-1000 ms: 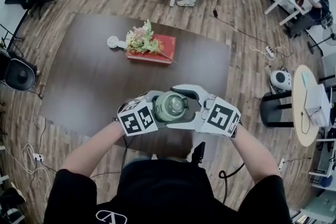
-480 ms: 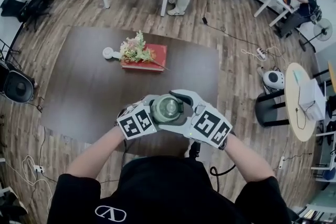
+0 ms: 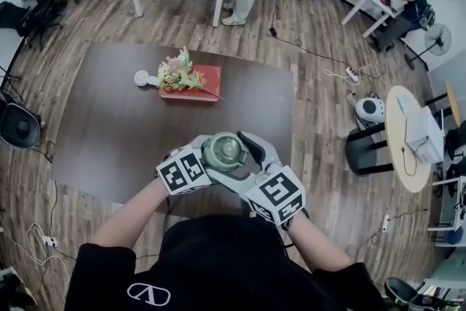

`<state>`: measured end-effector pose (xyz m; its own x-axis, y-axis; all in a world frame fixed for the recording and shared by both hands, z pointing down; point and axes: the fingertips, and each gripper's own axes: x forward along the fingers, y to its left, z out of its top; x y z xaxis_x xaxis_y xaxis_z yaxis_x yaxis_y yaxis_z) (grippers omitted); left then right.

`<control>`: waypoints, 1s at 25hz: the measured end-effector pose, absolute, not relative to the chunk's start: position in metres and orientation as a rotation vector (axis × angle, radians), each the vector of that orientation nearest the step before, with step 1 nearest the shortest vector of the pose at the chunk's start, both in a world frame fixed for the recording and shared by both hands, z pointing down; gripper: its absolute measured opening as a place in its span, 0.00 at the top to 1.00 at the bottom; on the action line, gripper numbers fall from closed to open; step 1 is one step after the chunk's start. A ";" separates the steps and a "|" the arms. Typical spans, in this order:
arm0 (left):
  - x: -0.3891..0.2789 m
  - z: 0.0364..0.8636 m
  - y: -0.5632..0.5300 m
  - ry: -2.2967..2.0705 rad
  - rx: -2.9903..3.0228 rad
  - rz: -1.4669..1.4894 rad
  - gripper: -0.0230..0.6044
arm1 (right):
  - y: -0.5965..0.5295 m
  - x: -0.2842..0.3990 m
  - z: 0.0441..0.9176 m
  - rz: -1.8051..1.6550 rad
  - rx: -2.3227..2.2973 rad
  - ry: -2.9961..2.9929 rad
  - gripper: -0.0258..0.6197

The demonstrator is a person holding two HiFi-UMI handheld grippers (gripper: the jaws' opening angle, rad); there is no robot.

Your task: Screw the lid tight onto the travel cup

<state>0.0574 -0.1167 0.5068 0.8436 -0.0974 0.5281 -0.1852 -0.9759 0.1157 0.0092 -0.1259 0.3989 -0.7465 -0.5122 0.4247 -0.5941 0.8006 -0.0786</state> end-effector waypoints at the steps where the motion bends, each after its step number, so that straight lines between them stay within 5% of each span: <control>1: 0.057 0.504 -0.116 -0.212 2.861 0.797 0.33 | -0.123 0.010 0.390 0.258 0.791 -2.667 0.27; 10: 0.056 0.479 -0.098 -0.075 2.874 0.772 0.33 | -0.105 0.030 0.373 0.191 0.184 -2.918 0.28; 13: 0.055 0.476 -0.096 -0.084 2.883 0.787 0.33 | -0.102 0.023 0.371 0.200 0.134 -2.926 0.37; 25: 0.047 0.495 -0.108 -0.339 2.850 0.792 0.33 | -0.107 0.013 0.387 0.410 1.268 -2.571 0.38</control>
<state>0.0469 -0.1084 0.4951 0.8336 -0.1728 0.5246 -0.2597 -0.9609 0.0961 0.0131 -0.1066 0.3872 -0.5923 -0.7312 0.3384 -0.8002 0.5828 -0.1411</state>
